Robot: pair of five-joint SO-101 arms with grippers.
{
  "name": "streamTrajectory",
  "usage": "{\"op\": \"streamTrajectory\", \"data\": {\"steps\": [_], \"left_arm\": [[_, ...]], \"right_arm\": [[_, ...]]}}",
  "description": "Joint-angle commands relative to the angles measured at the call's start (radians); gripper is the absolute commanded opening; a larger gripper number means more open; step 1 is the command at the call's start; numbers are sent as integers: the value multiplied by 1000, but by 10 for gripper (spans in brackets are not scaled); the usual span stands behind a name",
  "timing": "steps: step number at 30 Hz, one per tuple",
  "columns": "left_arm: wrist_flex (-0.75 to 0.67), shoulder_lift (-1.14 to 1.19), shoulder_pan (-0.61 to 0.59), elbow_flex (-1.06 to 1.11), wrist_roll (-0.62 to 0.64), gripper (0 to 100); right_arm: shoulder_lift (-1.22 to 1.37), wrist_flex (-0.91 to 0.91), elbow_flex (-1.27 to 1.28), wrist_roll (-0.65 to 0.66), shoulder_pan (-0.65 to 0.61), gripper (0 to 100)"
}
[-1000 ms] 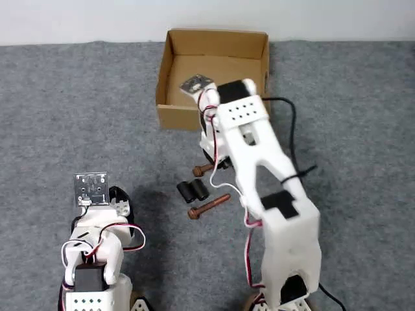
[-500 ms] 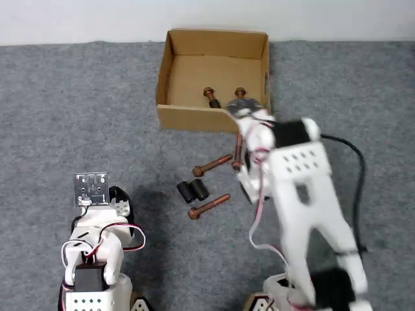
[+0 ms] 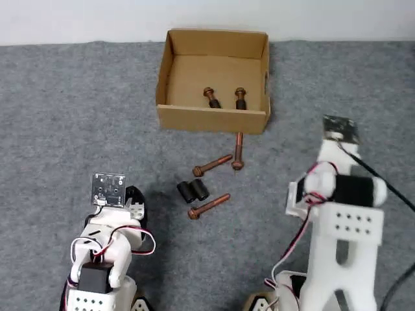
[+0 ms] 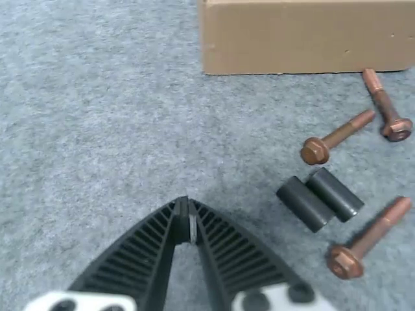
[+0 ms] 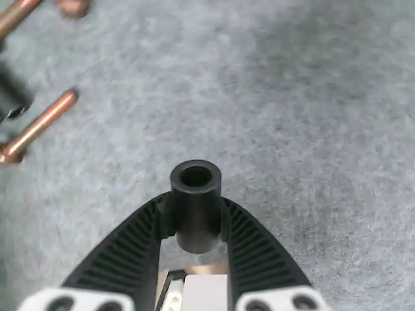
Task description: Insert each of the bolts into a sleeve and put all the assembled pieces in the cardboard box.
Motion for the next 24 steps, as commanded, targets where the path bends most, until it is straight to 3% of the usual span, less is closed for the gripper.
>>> {"op": "streamTrajectory", "data": {"steps": [1, 11, 15, 20, 24], "left_arm": [[15, -5, 28, -96, 5, 5], [100, 57, 123, -228, 5, 5], [95, 267, 132, -351, 5, 5], [97, 632, 141, -605, 5, 5], [104, 887, 232, -766, -17, 5]], "right_arm": [[-125, -39, 55, -12, 58, 9], [-549, -163, 311, -6, 81, 9], [-661, -185, 381, -3, 81, 8], [-733, -186, 456, 92, 81, 8], [-768, -193, 485, 153, 82, 8]]}}
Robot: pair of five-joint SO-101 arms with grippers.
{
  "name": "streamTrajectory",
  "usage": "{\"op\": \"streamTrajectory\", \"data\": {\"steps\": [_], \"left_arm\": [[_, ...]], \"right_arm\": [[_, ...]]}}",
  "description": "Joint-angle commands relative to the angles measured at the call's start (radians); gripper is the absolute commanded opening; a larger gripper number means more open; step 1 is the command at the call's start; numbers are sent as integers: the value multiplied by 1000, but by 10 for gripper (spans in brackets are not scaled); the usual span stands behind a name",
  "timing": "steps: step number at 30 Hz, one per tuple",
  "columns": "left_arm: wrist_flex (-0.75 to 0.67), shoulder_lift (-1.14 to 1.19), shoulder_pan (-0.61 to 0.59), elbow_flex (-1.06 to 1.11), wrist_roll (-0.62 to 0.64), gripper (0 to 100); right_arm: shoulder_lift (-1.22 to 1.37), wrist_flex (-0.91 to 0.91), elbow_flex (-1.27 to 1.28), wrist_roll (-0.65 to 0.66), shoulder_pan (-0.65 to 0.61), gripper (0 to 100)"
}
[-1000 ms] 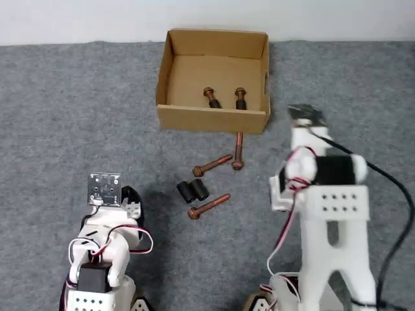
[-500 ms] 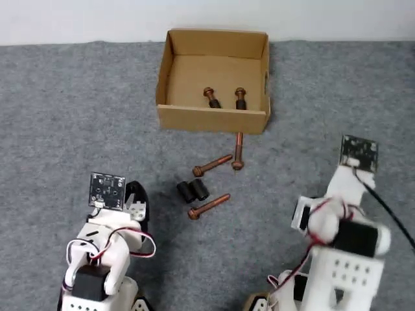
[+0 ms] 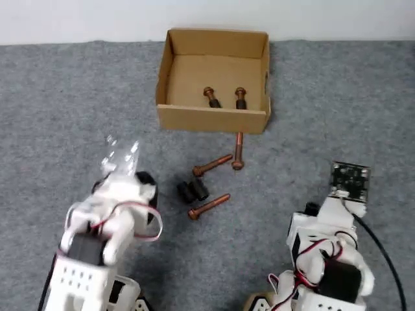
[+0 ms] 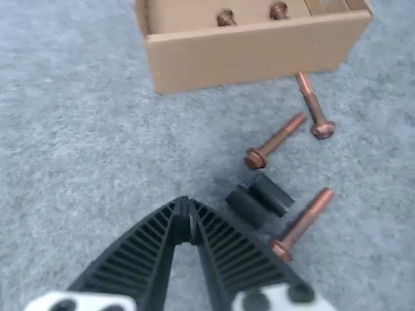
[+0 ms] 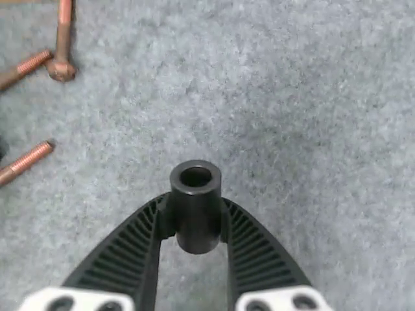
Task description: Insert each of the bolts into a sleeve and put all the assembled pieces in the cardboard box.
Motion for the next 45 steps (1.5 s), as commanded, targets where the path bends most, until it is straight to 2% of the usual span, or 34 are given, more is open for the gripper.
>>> {"op": "streamTrajectory", "data": {"steps": [1, 6, 9, 14, 21, 27, 32, 45], "left_arm": [[6, 227, 95, -166, -41, 5], [6, 433, 227, -249, -167, 9], [5, 545, 256, -269, -213, 59], [5, 709, 252, -332, -218, 145], [35, 907, 275, -461, -219, 145], [203, 1082, 328, -604, -219, 145], [295, 1220, 321, -725, -219, 145], [308, 1484, 321, -866, -215, 145]], "right_arm": [[-33, -28, -6, 43, 13, 8], [-67, -28, -3, 46, 13, 8], [-91, -38, 8, 46, 13, 9], [-143, -41, 21, 46, 13, 9], [-165, -41, 25, 46, 13, 9], [-166, -41, 26, 46, 13, 9], [-166, -41, 28, 46, 12, 9], [-166, -41, 29, 46, 12, 9]]}}
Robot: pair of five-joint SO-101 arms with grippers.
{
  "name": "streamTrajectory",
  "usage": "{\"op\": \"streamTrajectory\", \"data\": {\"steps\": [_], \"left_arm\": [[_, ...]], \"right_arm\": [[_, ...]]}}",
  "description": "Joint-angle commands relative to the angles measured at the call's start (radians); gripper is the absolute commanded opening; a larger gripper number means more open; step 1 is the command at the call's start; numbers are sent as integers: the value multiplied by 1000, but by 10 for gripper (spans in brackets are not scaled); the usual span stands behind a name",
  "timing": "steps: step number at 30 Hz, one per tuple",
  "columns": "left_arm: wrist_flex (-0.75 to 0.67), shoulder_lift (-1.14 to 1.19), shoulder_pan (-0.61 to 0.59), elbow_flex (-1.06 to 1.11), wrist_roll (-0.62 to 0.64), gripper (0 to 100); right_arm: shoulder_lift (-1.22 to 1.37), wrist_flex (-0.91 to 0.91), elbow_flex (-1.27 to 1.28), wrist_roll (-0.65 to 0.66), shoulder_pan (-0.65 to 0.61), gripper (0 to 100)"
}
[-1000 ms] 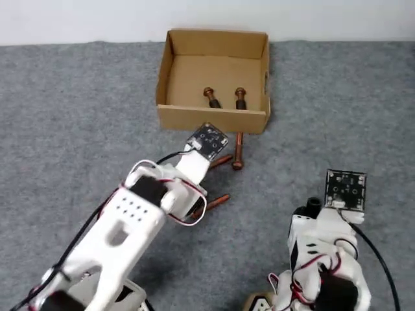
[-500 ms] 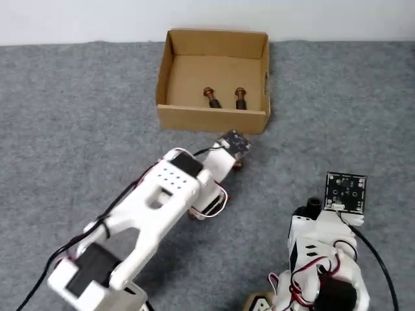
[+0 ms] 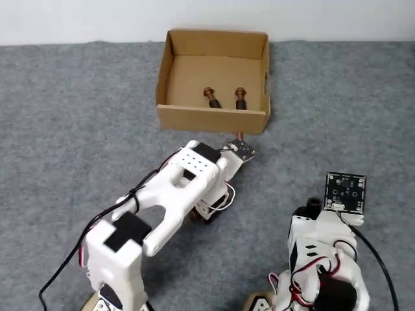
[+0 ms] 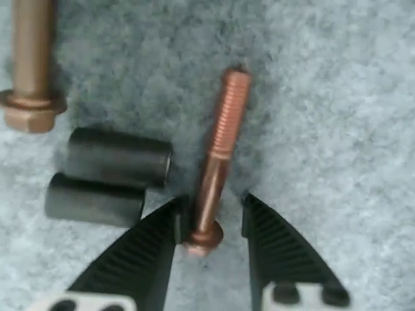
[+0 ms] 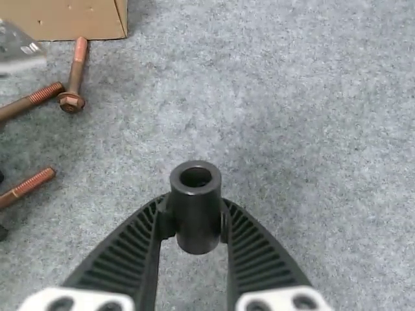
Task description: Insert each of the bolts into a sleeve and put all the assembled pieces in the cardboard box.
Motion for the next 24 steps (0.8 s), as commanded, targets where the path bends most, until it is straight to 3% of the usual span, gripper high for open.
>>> {"op": "streamTrajectory", "data": {"steps": [1, 3, 7, 12, 19, 24], "left_arm": [[15, 28, 0, -61, -8, 144], [15, 52, 0, -77, -8, 127], [15, 81, 2, -116, -6, 0], [15, 5, 12, -124, 144, 3], [18, -267, 57, -117, 261, 4], [23, -391, -9, -107, 385, 4]], "right_arm": [[-5, -21, -8, 11, 12, 9], [-5, -21, -8, 11, 12, 9], [-5, -21, -8, 11, 12, 9], [-5, -21, -8, 11, 12, 9], [-5, -21, -8, 11, 12, 9], [-5, -21, -8, 11, 8, 9]]}}
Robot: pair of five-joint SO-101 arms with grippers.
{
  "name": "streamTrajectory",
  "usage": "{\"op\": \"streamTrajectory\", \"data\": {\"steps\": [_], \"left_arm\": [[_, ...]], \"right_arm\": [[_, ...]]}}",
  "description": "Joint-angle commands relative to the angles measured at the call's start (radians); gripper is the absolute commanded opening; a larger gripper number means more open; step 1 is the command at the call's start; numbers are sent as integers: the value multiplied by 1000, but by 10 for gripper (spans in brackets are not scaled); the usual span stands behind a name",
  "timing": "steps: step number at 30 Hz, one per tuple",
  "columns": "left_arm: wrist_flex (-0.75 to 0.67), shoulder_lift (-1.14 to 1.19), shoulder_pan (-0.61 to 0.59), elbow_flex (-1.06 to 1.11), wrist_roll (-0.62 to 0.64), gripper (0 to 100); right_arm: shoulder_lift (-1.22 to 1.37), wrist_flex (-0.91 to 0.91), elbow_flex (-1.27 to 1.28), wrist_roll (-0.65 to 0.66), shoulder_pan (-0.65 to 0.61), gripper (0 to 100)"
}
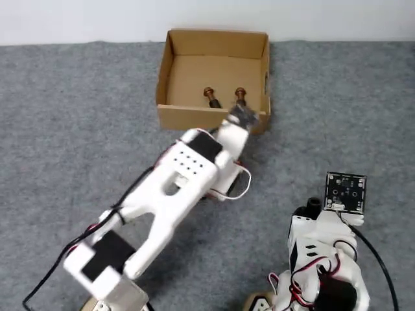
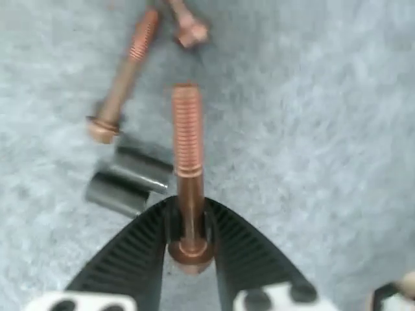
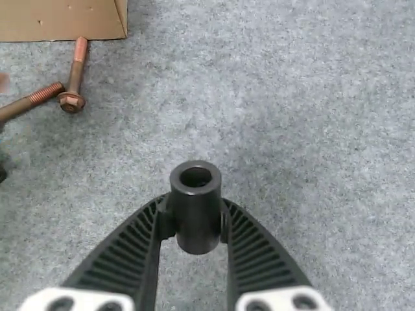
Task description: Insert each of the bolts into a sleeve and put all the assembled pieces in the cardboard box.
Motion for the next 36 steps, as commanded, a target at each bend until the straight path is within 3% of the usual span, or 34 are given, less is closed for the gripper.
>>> {"op": "streamTrajectory", "data": {"steps": [1, 10, 15, 19, 30, 36], "left_arm": [[14, -115, -66, -21, 106, 5], [219, -60, -359, -22, 486, 6], [224, -11, -565, -27, 798, 6], [206, 41, -624, -25, 1039, 8], [201, 103, -621, -27, 1077, 19], [212, 98, -620, -28, 1077, 209]], "right_arm": [[-5, -21, -8, 11, 8, 9], [-5, -21, 2, 11, 7, 9], [-5, -21, 2, 11, 7, 9], [-5, -21, 3, 11, 7, 9], [-5, -21, 3, 11, 10, 9], [-5, -22, 3, 11, 12, 9]]}}
